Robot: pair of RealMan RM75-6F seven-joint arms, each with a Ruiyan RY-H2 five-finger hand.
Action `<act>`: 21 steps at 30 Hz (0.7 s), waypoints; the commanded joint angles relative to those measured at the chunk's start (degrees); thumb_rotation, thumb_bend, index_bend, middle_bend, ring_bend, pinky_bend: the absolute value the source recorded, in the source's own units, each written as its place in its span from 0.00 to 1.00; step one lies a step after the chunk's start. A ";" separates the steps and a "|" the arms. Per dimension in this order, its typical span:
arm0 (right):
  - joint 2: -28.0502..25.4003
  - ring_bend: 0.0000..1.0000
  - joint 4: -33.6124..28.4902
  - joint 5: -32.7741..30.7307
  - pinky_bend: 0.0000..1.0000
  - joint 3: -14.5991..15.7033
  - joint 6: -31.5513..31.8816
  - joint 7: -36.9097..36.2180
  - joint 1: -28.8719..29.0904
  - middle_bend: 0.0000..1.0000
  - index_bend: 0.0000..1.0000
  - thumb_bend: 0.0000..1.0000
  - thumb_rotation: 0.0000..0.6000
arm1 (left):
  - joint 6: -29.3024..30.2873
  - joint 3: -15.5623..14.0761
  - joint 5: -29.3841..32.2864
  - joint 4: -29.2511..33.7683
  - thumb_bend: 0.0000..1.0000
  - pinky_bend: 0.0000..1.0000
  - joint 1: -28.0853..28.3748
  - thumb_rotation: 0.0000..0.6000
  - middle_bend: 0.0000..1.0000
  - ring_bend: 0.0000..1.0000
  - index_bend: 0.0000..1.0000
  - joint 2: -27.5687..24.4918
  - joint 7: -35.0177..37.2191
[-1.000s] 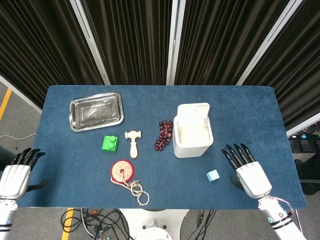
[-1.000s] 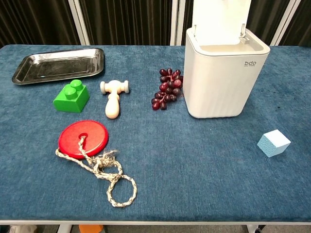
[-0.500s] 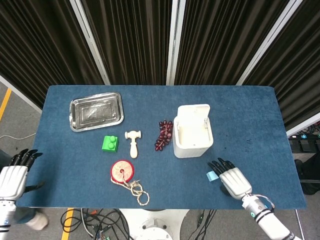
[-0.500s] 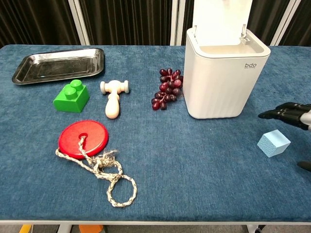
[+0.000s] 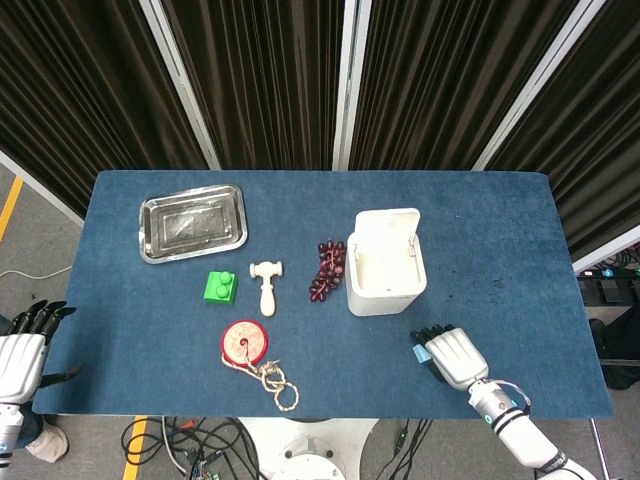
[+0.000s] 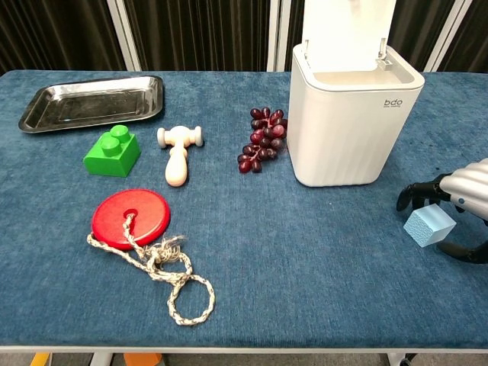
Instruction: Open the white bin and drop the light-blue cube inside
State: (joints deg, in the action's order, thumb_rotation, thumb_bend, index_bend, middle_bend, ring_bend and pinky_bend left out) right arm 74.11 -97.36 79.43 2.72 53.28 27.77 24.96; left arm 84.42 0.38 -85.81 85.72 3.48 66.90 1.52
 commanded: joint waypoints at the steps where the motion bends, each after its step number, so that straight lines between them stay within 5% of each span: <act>1: 0.63 0.47 0.40 0.26 0.55 -0.22 1.03 0.68 0.07 0.52 0.53 0.30 1.00 | -0.23 -0.09 -0.11 -0.11 0.04 0.18 0.11 1.00 0.15 0.08 0.22 0.06 0.00; 6: -0.53 0.60 -0.87 3.25 0.68 -0.88 5.97 -1.75 -1.06 0.65 0.73 0.34 1.00 | -0.24 -0.09 -0.28 0.09 0.04 0.18 0.16 1.00 0.15 0.08 0.22 -0.07 -0.12; 13: -8.46 0.61 -9.97 10.52 0.69 -3.14 15.10 -12.79 -2.57 0.66 0.74 0.34 1.00 | -0.38 -0.21 -0.55 0.59 0.04 0.18 0.27 1.00 0.15 0.08 0.22 -0.20 -0.82; 21: -8.34 0.61 -10.03 12.30 0.69 -12.25 21.58 -11.32 0.52 0.65 0.74 0.34 1.00 | -0.23 -0.15 -0.59 0.77 0.04 0.18 0.25 1.00 0.15 0.08 0.22 -0.33 -1.34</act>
State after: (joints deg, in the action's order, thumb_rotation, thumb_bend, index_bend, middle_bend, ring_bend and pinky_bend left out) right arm 65.25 -107.59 91.46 -6.91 73.91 15.54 24.02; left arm 84.17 0.20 -86.44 86.46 3.75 66.60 0.16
